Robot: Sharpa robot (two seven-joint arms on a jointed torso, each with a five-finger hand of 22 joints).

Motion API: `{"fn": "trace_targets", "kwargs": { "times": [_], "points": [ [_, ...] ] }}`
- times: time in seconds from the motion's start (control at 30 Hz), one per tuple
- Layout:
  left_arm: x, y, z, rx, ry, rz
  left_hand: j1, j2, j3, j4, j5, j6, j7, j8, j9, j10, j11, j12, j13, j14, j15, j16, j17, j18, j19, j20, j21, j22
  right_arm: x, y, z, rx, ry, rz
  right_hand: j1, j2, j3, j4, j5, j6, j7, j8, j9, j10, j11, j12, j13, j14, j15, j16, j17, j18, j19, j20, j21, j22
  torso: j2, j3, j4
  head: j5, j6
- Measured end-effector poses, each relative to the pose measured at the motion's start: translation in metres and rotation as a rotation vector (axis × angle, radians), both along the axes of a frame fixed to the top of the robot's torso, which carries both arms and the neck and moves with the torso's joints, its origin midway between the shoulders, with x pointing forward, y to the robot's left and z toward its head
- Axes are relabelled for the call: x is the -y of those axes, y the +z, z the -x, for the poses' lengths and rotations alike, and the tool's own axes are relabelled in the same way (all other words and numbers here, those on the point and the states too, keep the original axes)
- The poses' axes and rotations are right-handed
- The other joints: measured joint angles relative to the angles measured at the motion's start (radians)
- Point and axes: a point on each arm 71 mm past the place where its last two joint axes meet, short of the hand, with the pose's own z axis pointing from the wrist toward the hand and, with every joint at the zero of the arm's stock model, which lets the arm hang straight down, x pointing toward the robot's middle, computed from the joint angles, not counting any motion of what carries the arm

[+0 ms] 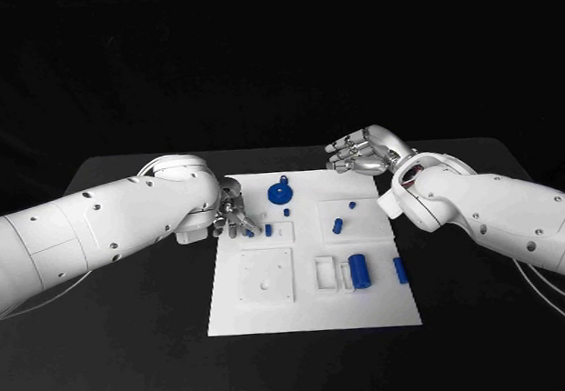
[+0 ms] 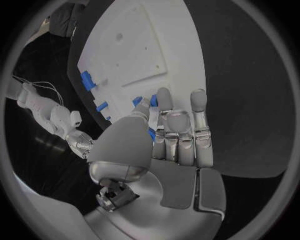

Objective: Assemble the parts on the task board

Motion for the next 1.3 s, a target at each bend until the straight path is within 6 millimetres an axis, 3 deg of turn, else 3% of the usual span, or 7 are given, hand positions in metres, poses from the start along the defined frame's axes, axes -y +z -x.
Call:
{"fn": "trace_targets", "kwargs": {
  "times": [0.23,0.4,0.63,0.9,1.0,1.13,1.3],
  "points": [
    [-0.002,0.000,-0.001,0.010,0.012,0.001,-0.019,-0.019,0.022,0.022,-0.010,0.004,0.004,0.000,0.002,0.000,0.000,0.000,0.000,0.000,0.000,0.000,0.000,0.000,0.000,0.000,-0.004,0.000,0.000,0.000,0.000,0.000,0.000,0.000,0.000,0.000,0.000,0.000,0.000,0.000,0.000,0.000,0.000,-0.002,0.002,0.000,0.000,0.000,0.000,0.000,0.000,0.000,0.000,0.000,0.000,0.000,0.000,-0.0001,-0.0006,0.001,0.000],
    [-0.006,0.001,-0.002,0.022,0.028,0.003,-0.050,-0.051,0.057,0.058,-0.058,0.000,0.007,0.000,0.008,0.000,0.000,0.000,0.000,0.000,0.000,0.000,-0.001,0.000,0.007,0.000,-0.004,0.000,0.000,0.000,0.000,0.000,-0.001,0.000,0.000,0.000,0.000,0.000,0.000,0.000,0.000,0.000,0.000,-0.002,0.002,0.000,0.000,0.000,0.000,0.000,0.000,0.000,0.000,0.000,0.000,0.000,0.000,0.0003,-0.0008,0.001,0.001],
    [-0.013,0.003,-0.003,0.048,0.055,0.011,-0.088,-0.141,0.073,0.161,-0.115,-0.007,0.014,-0.002,0.009,0.000,0.000,0.000,0.002,0.003,-0.003,0.000,-0.001,-0.016,0.011,-0.004,-0.004,0.000,0.000,0.000,0.000,0.000,-0.001,0.000,0.000,0.000,-0.003,0.002,0.000,-0.003,0.003,0.000,0.000,-0.002,0.002,0.000,0.000,0.000,0.000,0.000,0.000,0.000,0.000,0.000,0.000,0.000,0.000,0.0008,-0.0013,-0.002,0.004],
    [-0.023,0.011,-0.004,0.084,0.104,0.101,-0.079,-0.163,0.054,0.160,-0.115,-0.063,0.038,0.010,-0.131,-0.003,0.013,-0.058,-0.029,-0.019,0.008,-0.040,-0.007,-0.015,-0.001,0.007,-0.034,0.000,0.003,0.000,0.000,0.001,-0.004,0.002,0.000,0.000,-0.003,0.002,0.000,-0.003,0.003,0.000,0.000,-0.001,0.002,0.000,0.000,0.000,0.000,0.000,0.000,0.000,0.000,0.000,0.000,0.000,0.000,0.0012,-0.0008,-0.006,0.004],
    [-0.024,0.015,-0.005,0.100,0.120,0.173,-0.022,-0.120,0.056,0.094,-0.102,-0.080,0.055,0.010,-0.197,-0.009,0.027,-0.137,-0.056,-0.053,0.033,-0.106,-0.037,-0.016,-0.039,0.028,-0.082,-0.013,0.003,0.000,0.000,0.001,-0.006,0.003,0.000,0.000,-0.003,0.002,0.000,-0.003,0.003,0.000,0.000,-0.001,0.002,0.000,0.000,0.000,0.000,0.000,0.000,0.000,0.000,0.000,0.000,0.000,0.000,0.0012,0.0004,-0.009,0.005],
    [-0.021,0.022,-0.006,0.147,0.121,0.300,0.180,-0.032,0.092,-0.086,0.069,-0.057,0.064,0.004,-0.310,-0.063,0.050,-0.287,-0.121,-0.078,0.046,-0.190,-0.075,-0.016,-0.052,0.041,-0.151,-0.057,0.004,0.000,0.000,0.001,-0.006,0.003,0.003,0.003,-0.003,0.002,0.000,-0.003,0.003,0.000,0.000,-0.001,0.002,0.000,0.000,-0.003,0.003,0.000,0.000,0.000,0.000,0.000,0.000,0.000,-0.001,0.0010,0.0011,-0.010,0.008],
    [-0.013,0.031,-0.007,0.249,0.074,0.419,0.286,-0.034,0.149,-0.207,0.072,-0.036,0.083,-0.004,-0.404,-0.084,0.070,-0.439,-0.208,-0.123,0.072,-0.308,-0.127,-0.006,-0.092,0.062,-0.181,-0.048,0.005,0.000,0.000,0.001,-0.009,0.004,0.004,0.004,0.004,-0.005,0.000,-0.001,0.001,0.000,0.000,-0.001,0.002,0.000,0.000,-0.003,0.003,0.000,0.000,0.000,0.000,0.000,0.000,0.000,-0.001,0.0003,0.0010,-0.011,0.015]
  ]
}}
